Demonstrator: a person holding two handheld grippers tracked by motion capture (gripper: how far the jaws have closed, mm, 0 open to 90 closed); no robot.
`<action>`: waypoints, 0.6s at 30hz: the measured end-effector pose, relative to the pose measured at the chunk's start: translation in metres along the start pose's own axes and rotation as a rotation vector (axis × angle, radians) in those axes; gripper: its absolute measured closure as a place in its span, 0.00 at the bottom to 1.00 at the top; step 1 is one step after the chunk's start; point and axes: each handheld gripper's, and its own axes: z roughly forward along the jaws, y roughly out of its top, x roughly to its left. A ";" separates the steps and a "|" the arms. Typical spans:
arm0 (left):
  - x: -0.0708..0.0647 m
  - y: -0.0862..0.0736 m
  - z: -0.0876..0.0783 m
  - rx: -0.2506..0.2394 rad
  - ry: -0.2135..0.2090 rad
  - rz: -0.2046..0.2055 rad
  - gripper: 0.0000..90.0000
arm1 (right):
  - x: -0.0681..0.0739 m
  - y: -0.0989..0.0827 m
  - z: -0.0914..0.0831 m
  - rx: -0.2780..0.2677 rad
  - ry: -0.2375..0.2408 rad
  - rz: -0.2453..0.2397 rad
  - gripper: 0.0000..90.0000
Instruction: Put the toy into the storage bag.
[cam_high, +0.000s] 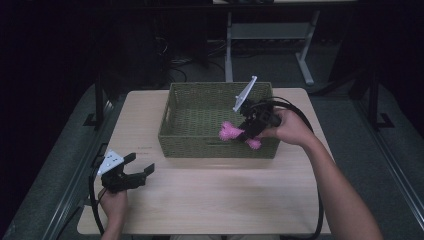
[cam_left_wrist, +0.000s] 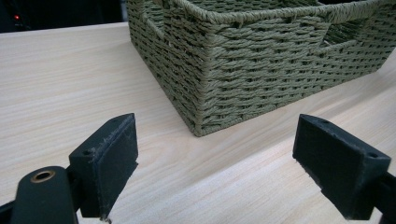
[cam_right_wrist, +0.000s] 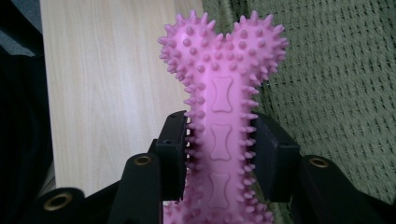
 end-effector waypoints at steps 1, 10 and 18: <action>0.000 0.000 0.000 0.000 -0.001 0.000 0.15 | 0.000 0.000 0.000 0.000 0.000 0.000 0.65; 0.000 0.000 0.000 0.000 -0.001 -0.003 0.15 | -0.015 0.006 -0.001 0.009 -0.003 0.017 0.65; 0.001 0.000 0.002 0.002 -0.001 -0.002 0.15 | -0.032 0.009 -0.001 0.006 -0.004 0.040 0.65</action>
